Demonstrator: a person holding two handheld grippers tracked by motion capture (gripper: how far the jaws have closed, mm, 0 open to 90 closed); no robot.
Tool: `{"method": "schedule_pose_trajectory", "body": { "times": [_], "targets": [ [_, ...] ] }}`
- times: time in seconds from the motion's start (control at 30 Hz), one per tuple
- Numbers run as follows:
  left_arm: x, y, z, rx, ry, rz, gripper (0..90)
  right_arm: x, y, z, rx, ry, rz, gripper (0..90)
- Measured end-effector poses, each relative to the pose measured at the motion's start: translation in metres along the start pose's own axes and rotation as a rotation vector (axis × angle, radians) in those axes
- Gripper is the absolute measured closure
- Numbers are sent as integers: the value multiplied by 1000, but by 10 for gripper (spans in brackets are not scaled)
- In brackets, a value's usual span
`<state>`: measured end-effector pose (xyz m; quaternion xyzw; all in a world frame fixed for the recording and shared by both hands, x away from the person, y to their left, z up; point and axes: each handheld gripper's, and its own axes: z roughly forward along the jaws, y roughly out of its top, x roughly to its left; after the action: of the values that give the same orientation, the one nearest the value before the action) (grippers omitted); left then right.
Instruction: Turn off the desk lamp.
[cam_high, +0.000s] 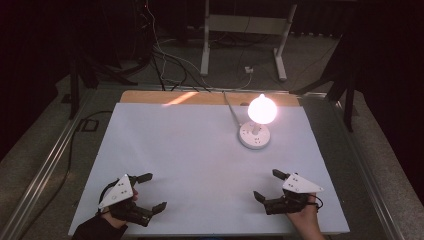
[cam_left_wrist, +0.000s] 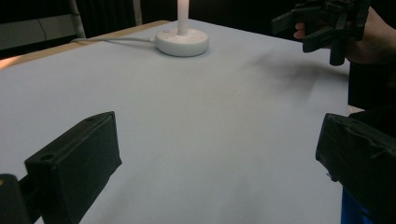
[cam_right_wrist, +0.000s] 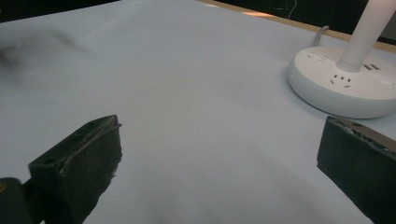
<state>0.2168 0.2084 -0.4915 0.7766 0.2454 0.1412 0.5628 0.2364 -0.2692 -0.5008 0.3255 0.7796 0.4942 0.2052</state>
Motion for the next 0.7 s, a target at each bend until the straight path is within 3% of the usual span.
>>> {"method": "schedule_pose_trajectory", "body": {
  "times": [0.1, 0.33, 0.5, 0.7],
  "targets": [
    [0, 0, 0, -2, -1, 1, 5, 1, 1, 0, 7, 2, -13, 0],
    [2, 0, 0, -5, 2, -4, 5, -1, 1, 3, 51, 62, 7, 0],
    [3, 1, -1, -7, 2, -23, 5, 3, 3, 4, 63, 134, 6, 0],
    [4, 2, 0, -11, 7, -18, 5, 1, 4, 3, 100, 151, 20, 0]
  ]
}}
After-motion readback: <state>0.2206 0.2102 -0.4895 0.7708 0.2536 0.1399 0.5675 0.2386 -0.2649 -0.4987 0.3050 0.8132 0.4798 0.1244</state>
